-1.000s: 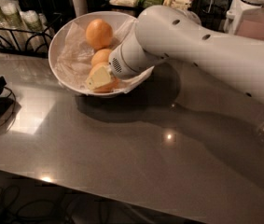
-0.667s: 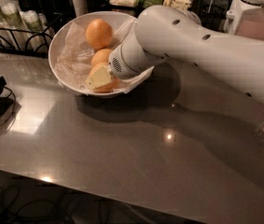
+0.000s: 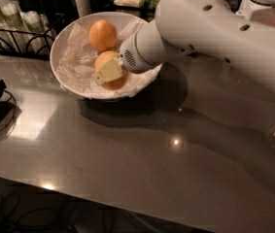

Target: Pick orange from white bowl

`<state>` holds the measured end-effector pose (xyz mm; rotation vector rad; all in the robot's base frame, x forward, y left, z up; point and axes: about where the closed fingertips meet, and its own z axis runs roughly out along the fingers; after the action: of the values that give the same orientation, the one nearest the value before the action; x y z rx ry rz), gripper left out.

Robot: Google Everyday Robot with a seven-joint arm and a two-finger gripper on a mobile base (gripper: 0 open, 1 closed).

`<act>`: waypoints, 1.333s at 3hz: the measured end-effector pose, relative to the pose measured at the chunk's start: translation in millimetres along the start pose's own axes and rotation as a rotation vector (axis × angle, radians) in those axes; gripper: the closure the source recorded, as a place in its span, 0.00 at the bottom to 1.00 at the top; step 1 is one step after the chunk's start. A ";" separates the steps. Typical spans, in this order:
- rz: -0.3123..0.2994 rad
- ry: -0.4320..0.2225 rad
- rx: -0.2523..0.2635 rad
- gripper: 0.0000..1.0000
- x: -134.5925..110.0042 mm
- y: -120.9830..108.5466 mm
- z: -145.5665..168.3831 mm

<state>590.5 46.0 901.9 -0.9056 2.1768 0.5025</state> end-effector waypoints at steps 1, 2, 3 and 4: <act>-0.065 -0.059 -0.011 1.00 -13.8 7.7 -28.4; -0.135 -0.105 -0.072 1.00 -17.4 14.8 -43.9; -0.244 -0.120 -0.132 1.00 -12.4 19.7 -50.6; -0.377 -0.116 -0.135 1.00 -7.2 21.2 -51.3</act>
Offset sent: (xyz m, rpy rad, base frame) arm -0.0356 -0.0147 0.0538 0.0430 -0.2322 0.3200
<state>554.6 33.9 943.2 -1.2928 1.8263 0.5039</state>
